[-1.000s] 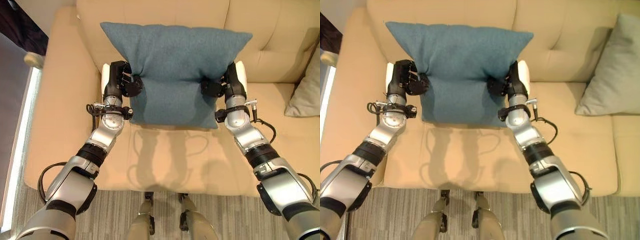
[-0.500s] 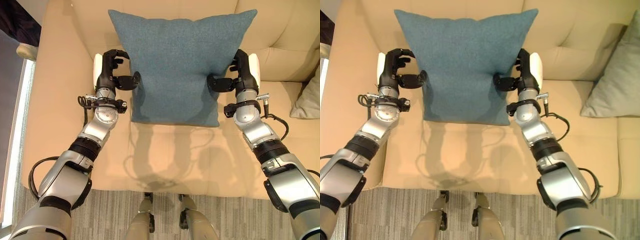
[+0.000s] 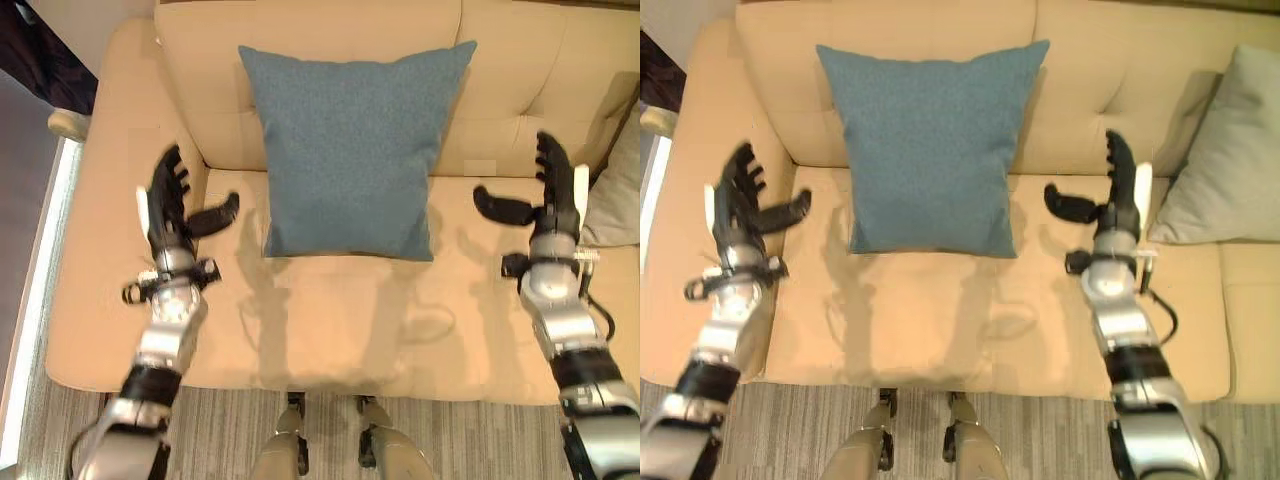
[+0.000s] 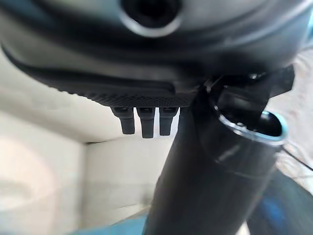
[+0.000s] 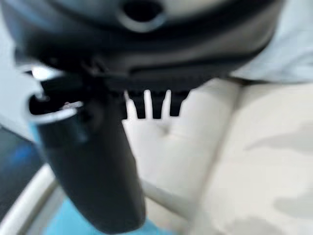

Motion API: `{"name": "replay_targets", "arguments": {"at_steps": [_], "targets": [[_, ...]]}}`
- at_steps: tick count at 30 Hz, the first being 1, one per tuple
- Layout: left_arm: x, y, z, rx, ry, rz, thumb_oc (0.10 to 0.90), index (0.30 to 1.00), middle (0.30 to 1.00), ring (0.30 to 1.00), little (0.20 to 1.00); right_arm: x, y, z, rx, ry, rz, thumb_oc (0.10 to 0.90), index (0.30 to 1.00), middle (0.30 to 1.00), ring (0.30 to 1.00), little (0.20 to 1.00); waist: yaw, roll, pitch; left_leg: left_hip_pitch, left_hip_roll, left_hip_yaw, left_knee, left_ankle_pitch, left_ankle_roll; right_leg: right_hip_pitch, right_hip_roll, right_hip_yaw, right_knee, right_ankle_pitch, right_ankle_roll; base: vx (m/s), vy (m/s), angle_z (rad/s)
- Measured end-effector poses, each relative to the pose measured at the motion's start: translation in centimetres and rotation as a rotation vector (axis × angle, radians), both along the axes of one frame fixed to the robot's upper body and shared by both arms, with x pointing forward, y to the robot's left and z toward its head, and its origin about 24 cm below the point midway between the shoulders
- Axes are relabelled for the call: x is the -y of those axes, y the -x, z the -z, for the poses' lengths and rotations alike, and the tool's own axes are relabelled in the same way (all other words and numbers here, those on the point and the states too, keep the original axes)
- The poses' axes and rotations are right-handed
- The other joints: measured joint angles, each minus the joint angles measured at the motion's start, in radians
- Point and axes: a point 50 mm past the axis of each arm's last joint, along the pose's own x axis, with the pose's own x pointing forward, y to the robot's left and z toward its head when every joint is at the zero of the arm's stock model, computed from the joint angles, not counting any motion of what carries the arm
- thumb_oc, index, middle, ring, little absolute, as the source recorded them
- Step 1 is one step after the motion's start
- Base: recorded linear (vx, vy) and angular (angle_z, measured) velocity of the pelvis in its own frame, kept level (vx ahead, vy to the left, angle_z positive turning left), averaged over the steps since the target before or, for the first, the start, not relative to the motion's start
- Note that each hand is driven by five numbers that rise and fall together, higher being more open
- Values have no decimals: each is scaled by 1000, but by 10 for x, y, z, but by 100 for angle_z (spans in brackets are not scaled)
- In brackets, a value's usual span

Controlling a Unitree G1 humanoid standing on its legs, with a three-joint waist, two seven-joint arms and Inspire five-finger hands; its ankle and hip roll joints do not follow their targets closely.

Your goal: Pick up all the scattered cushions and arrange them neatly on the sofa.

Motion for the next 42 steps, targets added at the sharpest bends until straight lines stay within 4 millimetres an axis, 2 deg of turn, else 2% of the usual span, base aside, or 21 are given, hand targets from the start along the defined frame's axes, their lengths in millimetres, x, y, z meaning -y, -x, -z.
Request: {"name": "replay_targets", "arguments": {"at_steps": [1, 4, 6, 9, 11, 13, 15, 16, 20, 23, 26, 28, 30, 31, 32, 33, 35, 36, 38, 41, 42], "targets": [[1, 8, 12, -30, 18, 5, 800, 900, 900, 900, 900, -1, 7, 13, -36, -12, -11, 800, 900, 900, 900, 900, 2, 0, 0, 3, 2, 2, 0, -10, 0, 0, 4, 2, 0, -3, 4, 32, 7, -11], [0, 55, 74, -246, 34, 29, 800, 900, 900, 900, 900, -7, 50, 79, -256, -6, -62, 800, 900, 900, 900, 900, 3, -2, 1, 83, 7, 18, 0, -30, 12, 73, 6, 19, 0, -12, 4, 31, -10, -12], [-2, 79, 106, -388, 62, 22, 800, 900, 900, 900, 900, -7, 70, 108, -368, -16, -56, 800, 900, 900, 900, 900, 0, -2, 1, 138, 6, 23, -1, -45, 15, 126, 5, 19, -1, -25, -3, 18, -2, -5], [-6, 100, 132, -523, 48, 38, 800, 900, 900, 900, 900, -3, 91, 134, -475, -39, -33, 800, 900, 900, 900, 900, -1, -2, 1, 165, 6, 22, -1, -52, 11, 156, 4, 18, -1, -28, -3, 12, -8, 3], [-11, 128, 165, -705, 38, 45, 800, 900, 900, 900, 900, -3, 112, 166, -604, -101, -4, 800, 900, 900, 900, 900, -4, -2, 1, 206, 4, 24, -1, -56, 17, 195, 2, 20, -1, -32, -8, 0, 0, 0], [-12, 153, 190, -870, 35, 51, 800, 900, 900, 900, 900, -9, 129, 189, -706, -155, -2, 800, 900, 900, 900, 900, -12, -1, -2, 240, 3, 26, -2, -70, 20, 229, 2, 20, -3, -37, -15, -9, -6, -2], [-13, 168, 202, -954, 28, 54, 800, 900, 900, 900, 900, -10, 138, 199, -759, -171, -6, 800, 900, 900, 900, 900, -10, 0, -3, 245, 2, 27, -3, -71, 21, 233, 1, 22, -2, -37, -15, -9, -6, -2], [-14, 179, 215, -1048, 9, 57, 800, 900, 900, 900, 900, -10, 146, 210, -823, -177, 0, 800, 900, 900, 900, 900, -12, 1, -5, 260, 1, 28, -1, -70, 23, 248, 0, 22, -2, -37, -15, 0, 0, 0], [-14, 213, 238, -1246, -17, 59, 800, 900, 900, 900, 900, -12, 162, 228, -941, -178, -7, 800, 900, 900, 900, 900, -22, 1, -24, 314, 2, 27, -2, -80, 29, 304, 1, 22, -8, -46, -16, -6, -42, 2], [-13, 230, 244, -1309, -24, 60, 800, 900, 900, 900, 900, -12, 174, 235, -984, -178, -3, 800, 900, 900, 900, 900, -24, 3, -69, 321, 5, 25, -4, -88, 35, 313, 4, 22, -7, -52, -20, -110, -86, 2], [-9, 221, 242, -1295, -65, 87, 800, 900, 900, 900, 900, -11, 182, 241, -1028, -181, 12, 800, 900, 900, 900, 900, -19, -2, -74, 321, 7, 7, 20, -79, 22, 331, 6, 15, -1, -59, -23, -214, -62, 20], [-5, 209, 241, -1268, -81, 105, 800, 900, 900, 900, 900, -12, 180, 242, -1034, -174, 2, 800, 900, 900, 900, 900, -14, -5, -73, 281, 7, -4, 70, -80, 15, 321, 13, 0, 0, -59, -28, -310, -17, 20], [-1, 190, 237, -1224, -102, 133, 800, 900, 900, 900, 900, -14, 175, 243, -1043, -164, -10, 800, 900, 900, 900, 900, 0, -20, -65, 244, 3, -4, 96, -55, -26, 295, 0, -5, 4, -46, -60, -205, 30, 9], [0, 177, 233, -1196, -108, 137, 800, 900, 900, 900, 900, -18, 169, 244, -1047, -165, -20, 800, 900, 900, 900, 900, -1, -64, -44, 230, -25, -3, 127, -32, -84, 283, -41, -7, -6, -26, -102, -80, 46, -3], [0, 174, 233, -1190, -107, 139, 800, 900, 900, 900, 900, -21, 163, 242, -1038, -165, -28, 800, 900, 900, 900, 900, -2, -85, -31, 213, -40, 5, 236, -98, -49, 284, -62, -5, -4, -17, -112, -134, 106, -8], [3, 175, 235, -1206, -97, 145, 800, 900, 900, 900, 900, -21, 161, 241, -1028, -160, -33, 800, 900, 900, 900, 900, -8, -95, -28, 224, -41, 13, 377, -171, -21, 294, -75, -6, 0, -20, -108, -86, 86, -10], [7, 179, 238, -1220, -81, 144, 800, 900, 900, 900, 900, -19, 161, 241, -1034, -156, -29, 800, 900, 900, 900, 900, -28, -91, -32, 263, -23, 1, 475, -244, -30, 305, -75, -10, 0, -10, -116, -113, 107, -2], [11, 186, 242, -1244, -67, 151, 800, 900, 900, 900, 900, -17, 164, 241, -1039, -152, -22, 800, 900, 900, 900, 900, -48, -74, -53, 310, -11, -5, 487, -283, -33, 298, -74, -10, 4, -4, -106, -141, 118, 9], [16, 185, 242, -1240, -58, 163, 800, 900, 900, 900, 900, -14, 166, 242, -1052, -149, -11, 800, 900, 900, 900, 900, -61, -61, -61, 349, -5, -5, 444, -315, -30, 282, -73, -14, 9, 6, -92, -197, 159, 13], [21, 177, 241, -1222, -62, 181, 800, 900, 900, 900, 900, -12, 172, 248, -1102, -144, 3, 800, 900, 900, 900, 900, -59, -45, -70, 438, -16, -7, 190, -331, 7, 217, -72, -6, 46, 38, -42, -267, 176, -2], [21, 175, 240, -1218, -64, 180, 800, 900, 900, 900, 900, -13, 173, 248, -1106, -140, -2, 800, 900, 900, 900, 900, -58, -50, -71, 455, -26, -8, 148, -336, 21, 195, -83, -2, 58, 49, -34, -327, 181, -8]]}}
